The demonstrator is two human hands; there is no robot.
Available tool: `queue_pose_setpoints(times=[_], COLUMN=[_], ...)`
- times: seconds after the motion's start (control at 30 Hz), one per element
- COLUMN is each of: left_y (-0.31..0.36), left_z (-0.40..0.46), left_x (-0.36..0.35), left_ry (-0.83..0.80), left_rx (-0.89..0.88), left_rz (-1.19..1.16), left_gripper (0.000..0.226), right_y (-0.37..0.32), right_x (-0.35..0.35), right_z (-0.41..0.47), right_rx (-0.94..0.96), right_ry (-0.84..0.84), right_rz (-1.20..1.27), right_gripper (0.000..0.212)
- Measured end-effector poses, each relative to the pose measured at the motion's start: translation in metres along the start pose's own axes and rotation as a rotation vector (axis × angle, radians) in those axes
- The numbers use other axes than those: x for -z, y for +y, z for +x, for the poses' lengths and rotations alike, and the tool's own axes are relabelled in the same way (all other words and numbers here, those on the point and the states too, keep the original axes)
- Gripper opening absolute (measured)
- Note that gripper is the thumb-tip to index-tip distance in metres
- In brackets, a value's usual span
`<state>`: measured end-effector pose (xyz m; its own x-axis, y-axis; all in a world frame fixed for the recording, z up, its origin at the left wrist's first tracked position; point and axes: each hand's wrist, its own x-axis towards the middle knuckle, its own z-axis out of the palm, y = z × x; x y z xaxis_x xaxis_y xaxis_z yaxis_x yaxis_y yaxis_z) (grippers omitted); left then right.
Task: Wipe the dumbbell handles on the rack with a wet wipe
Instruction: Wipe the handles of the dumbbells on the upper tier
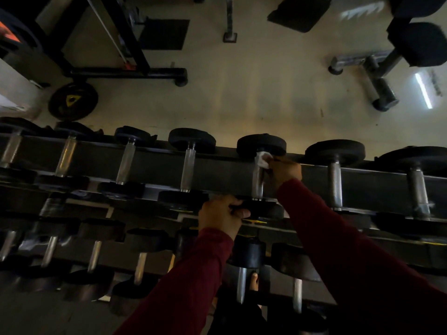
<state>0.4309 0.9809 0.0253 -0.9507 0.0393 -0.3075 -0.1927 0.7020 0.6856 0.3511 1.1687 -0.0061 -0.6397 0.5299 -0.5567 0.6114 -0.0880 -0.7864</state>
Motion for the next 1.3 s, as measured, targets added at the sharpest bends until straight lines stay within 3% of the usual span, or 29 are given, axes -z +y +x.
queue_pose_setpoints(times=[0.07,0.13,0.2,0.3,0.37,0.5,0.6,0.7,0.8,0.93,1.03,1.17,1.3], left_y=[-0.001,-0.001,-0.001,-0.003,-0.003,-0.002,-0.003,-0.003,-0.004,-0.002,-0.002,-0.002,0.002], left_z=[0.001,0.001,0.000,0.000,0.000,-0.001,-0.001,-0.001,-0.001,-0.001,0.000,-0.001,-0.001], left_x=[-0.001,-0.002,-0.002,-0.004,-0.005,-0.004,-0.005,-0.006,-0.007,-0.006,-0.004,-0.002,0.006], left_ry=[0.012,0.021,0.023,0.007,0.013,0.027,0.038,0.034,0.036,0.032,0.036,0.030,-0.073], left_rx=[0.001,-0.005,-0.016,-0.015,-0.016,-0.027,-0.026,-0.019,-0.012,-0.021,-0.029,-0.057,-0.128], left_rz=[-0.008,-0.016,-0.025,-0.026,-0.030,-0.034,-0.027,-0.023,-0.024,-0.020,-0.015,-0.012,0.138], left_gripper=[0.027,0.026,0.025,0.025,0.026,0.025,0.024,0.025,0.026,0.026,0.026,0.027,0.033], right_y=[-0.003,-0.003,0.007,0.033,0.040,0.018,-0.003,-0.008,0.004,0.005,-0.009,-0.012,-0.008], right_x=[0.004,0.009,0.018,0.032,0.032,0.019,0.010,0.004,0.003,0.007,0.007,-0.002,0.011], right_z=[0.007,0.005,-0.002,-0.013,-0.011,-0.004,-0.005,-0.012,-0.021,-0.019,-0.012,-0.006,-0.015], right_rx=[-0.127,-0.193,-0.146,0.072,0.163,0.045,0.186,0.410,0.644,0.786,0.931,0.983,0.952], right_ry=[-0.107,-0.174,-0.238,-0.329,-0.296,-0.119,0.039,0.078,-0.124,-0.417,-0.443,-0.334,-0.543], right_rz=[0.197,0.179,-0.104,-0.745,-0.891,-0.483,-0.414,-0.412,-0.731,-1.079,-1.136,-1.232,-1.255], right_gripper=[0.007,0.009,0.009,0.023,0.031,0.031,0.018,0.008,0.010,0.015,0.021,0.024,0.022])
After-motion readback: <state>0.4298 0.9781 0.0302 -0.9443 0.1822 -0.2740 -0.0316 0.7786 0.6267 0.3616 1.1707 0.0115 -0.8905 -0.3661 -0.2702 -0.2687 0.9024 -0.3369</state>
